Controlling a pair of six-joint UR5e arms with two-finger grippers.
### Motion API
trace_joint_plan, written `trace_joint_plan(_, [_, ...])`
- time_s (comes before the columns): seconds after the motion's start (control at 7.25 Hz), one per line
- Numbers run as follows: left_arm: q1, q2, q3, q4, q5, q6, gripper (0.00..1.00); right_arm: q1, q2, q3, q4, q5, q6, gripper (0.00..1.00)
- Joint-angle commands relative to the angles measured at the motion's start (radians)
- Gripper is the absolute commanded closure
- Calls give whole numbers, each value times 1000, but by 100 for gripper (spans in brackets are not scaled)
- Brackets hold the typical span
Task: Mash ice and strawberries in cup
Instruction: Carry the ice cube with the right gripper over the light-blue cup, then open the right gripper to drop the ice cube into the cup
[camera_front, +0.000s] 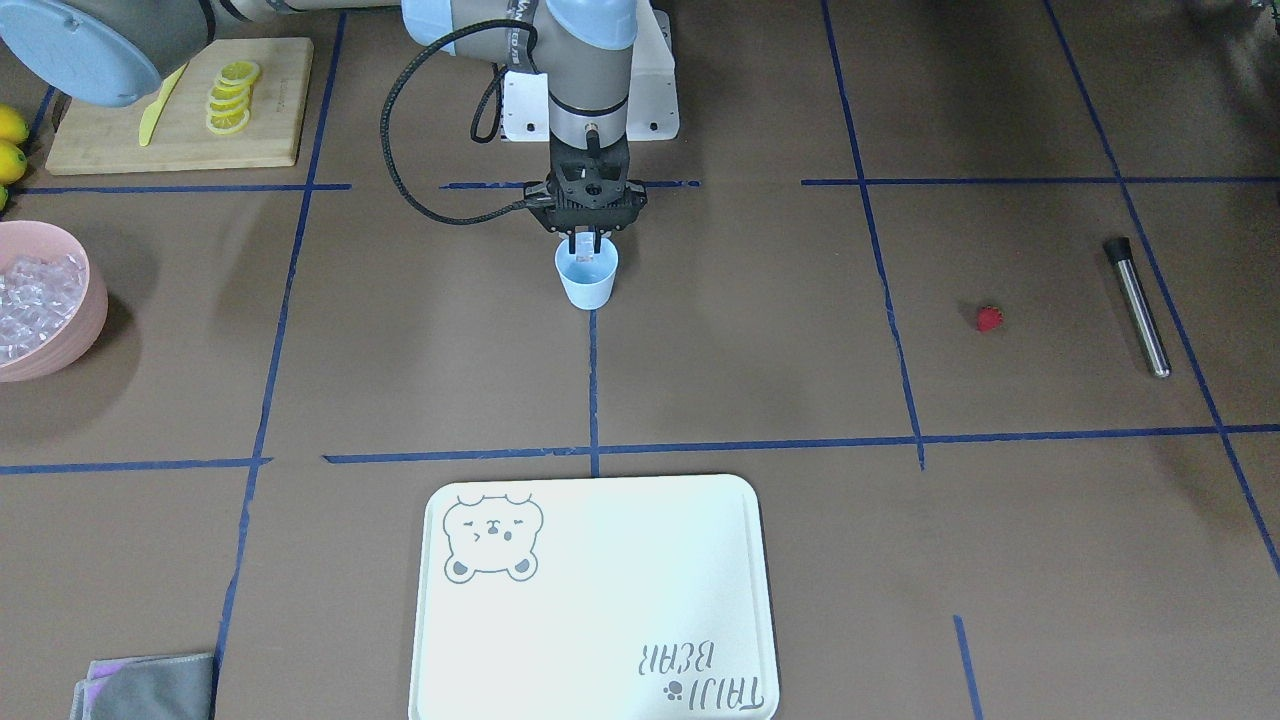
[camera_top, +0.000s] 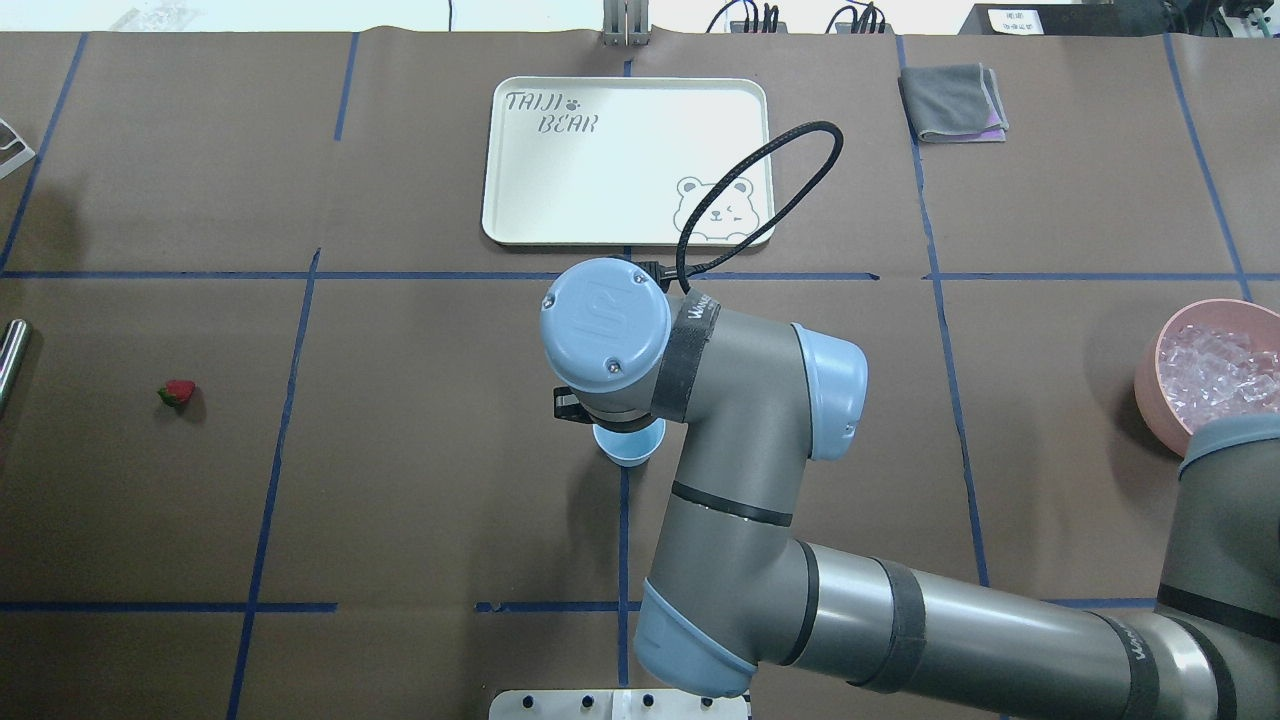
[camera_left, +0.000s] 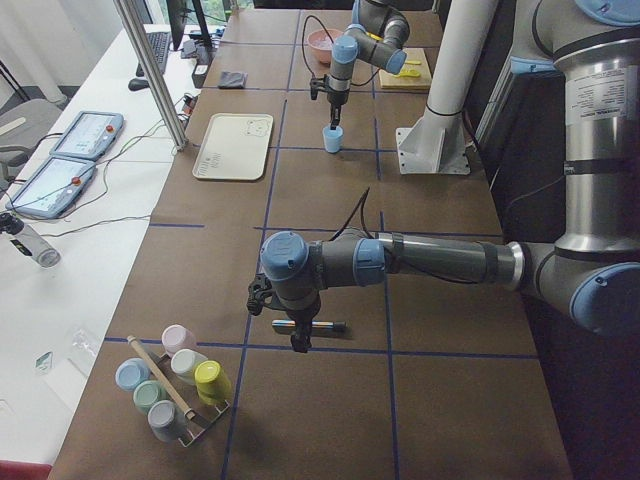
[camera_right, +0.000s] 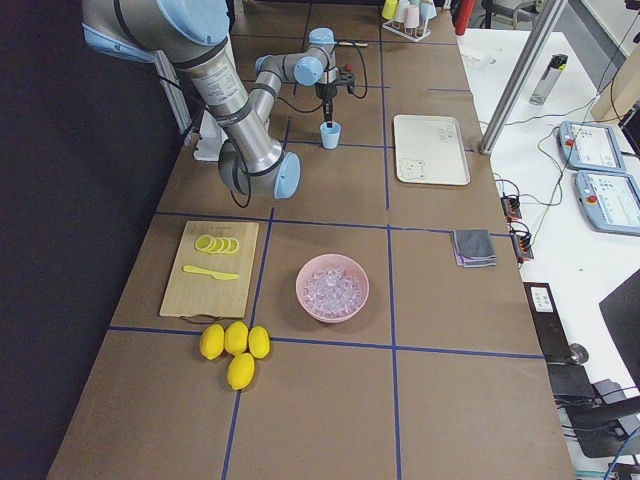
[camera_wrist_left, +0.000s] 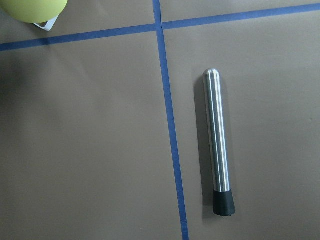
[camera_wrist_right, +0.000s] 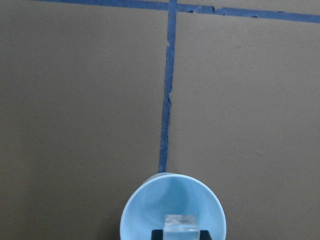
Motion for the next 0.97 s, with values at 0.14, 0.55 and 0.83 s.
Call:
trace_joint_plan(0.14, [2,0,-2,0,0,0,0,-6,0,2,3,-9,0,1])
trace_joint_plan(0.55, [2,0,0,0,-3,0,0,104,-18,33,1,65,-46,1])
trace_joint_plan(0.83, [4,2,4,0,-3,2,0,243,-201,218,4,202,-255,1])
